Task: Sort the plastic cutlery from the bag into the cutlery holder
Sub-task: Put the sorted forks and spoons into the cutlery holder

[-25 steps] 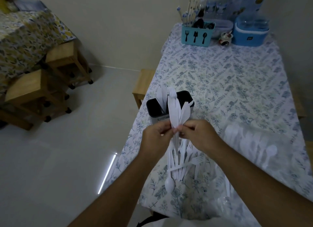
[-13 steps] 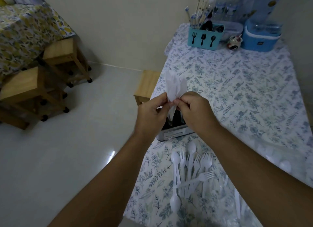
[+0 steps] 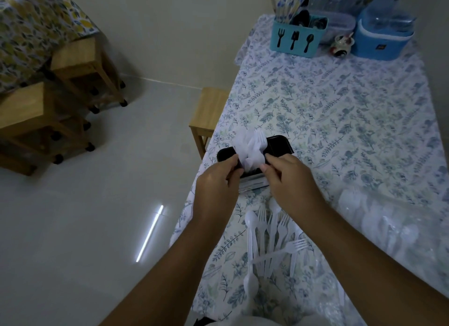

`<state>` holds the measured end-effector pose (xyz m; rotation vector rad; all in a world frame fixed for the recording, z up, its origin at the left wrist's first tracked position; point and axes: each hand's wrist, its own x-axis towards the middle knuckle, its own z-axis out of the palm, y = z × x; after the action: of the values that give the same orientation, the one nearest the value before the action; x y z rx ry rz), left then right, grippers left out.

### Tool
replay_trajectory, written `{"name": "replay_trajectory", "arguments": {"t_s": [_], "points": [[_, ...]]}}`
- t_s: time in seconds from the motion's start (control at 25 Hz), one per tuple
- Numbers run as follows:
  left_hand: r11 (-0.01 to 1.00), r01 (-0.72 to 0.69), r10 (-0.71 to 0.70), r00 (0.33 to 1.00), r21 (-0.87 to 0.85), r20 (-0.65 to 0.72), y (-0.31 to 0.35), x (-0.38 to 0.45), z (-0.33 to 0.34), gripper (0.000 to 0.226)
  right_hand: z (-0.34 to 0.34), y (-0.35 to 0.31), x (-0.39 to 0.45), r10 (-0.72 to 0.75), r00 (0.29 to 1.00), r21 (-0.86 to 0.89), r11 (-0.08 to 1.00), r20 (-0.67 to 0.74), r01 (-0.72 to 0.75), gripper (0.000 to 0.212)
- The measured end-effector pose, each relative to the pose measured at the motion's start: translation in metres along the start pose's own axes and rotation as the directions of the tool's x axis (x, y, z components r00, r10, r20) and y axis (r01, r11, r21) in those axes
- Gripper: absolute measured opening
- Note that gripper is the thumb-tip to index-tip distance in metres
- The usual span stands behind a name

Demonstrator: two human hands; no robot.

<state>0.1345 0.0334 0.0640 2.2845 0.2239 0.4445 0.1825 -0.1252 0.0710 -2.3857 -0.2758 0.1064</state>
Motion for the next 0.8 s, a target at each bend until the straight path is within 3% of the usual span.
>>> {"name": "replay_trajectory", "arguments": {"t_s": [0.08, 0.16, 0.24, 0.32, 0.4, 0.56, 0.68, 0.8], "points": [[0.997, 0.039, -0.041, 0.999, -0.071, -0.03, 0.0, -0.021, -0.002, 0.022, 0.001, 0.007, -0.02, 0.033, 0.999, 0.055, 0.998, -0.017, -0.032, 0.035], [0.986, 0.157, -0.15, 0.983, -0.063, 0.103, -0.005, -0.048, 0.004, 0.016, 0.009, 0.019, -0.043, 0.09, 0.995, 0.083, 0.992, 0.046, -0.094, 0.03], [0.95, 0.307, -0.31, 0.903, 0.061, 0.299, -0.015, -0.077, 0.017, 0.007, 0.02, 0.037, -0.07, 0.15, 0.981, 0.094, 0.982, 0.125, -0.162, 0.027], [0.9, 0.386, -0.436, 0.801, 0.203, 0.41, -0.025, -0.103, 0.027, 0.011, 0.029, 0.054, -0.094, 0.198, 0.962, 0.069, 0.974, 0.188, -0.214, 0.024], [0.882, 0.387, -0.471, 0.74, 0.269, 0.481, -0.03, -0.125, 0.033, 0.016, 0.035, 0.068, -0.115, 0.251, 0.929, 0.03, 0.963, 0.272, -0.269, 0.025], [0.918, 0.22, -0.378, 0.735, 0.33, 0.563, -0.032, -0.148, 0.041, 0.02, 0.038, 0.079, -0.137, 0.342, 0.843, -0.038, 0.933, 0.415, -0.359, 0.026], [0.911, 0.305, -0.41, 0.739, 0.277, 0.535, -0.03, -0.155, 0.046, 0.023, 0.034, 0.079, -0.144, 0.45, 0.843, 0.108, 0.861, 0.294, -0.497, 0.012], [0.898, 0.422, -0.406, 0.681, 0.127, 0.609, -0.018, -0.16, 0.049, 0.027, 0.03, 0.079, -0.147, 0.631, 0.752, 0.4, 0.649, 0.192, -0.647, 0.031]]}}
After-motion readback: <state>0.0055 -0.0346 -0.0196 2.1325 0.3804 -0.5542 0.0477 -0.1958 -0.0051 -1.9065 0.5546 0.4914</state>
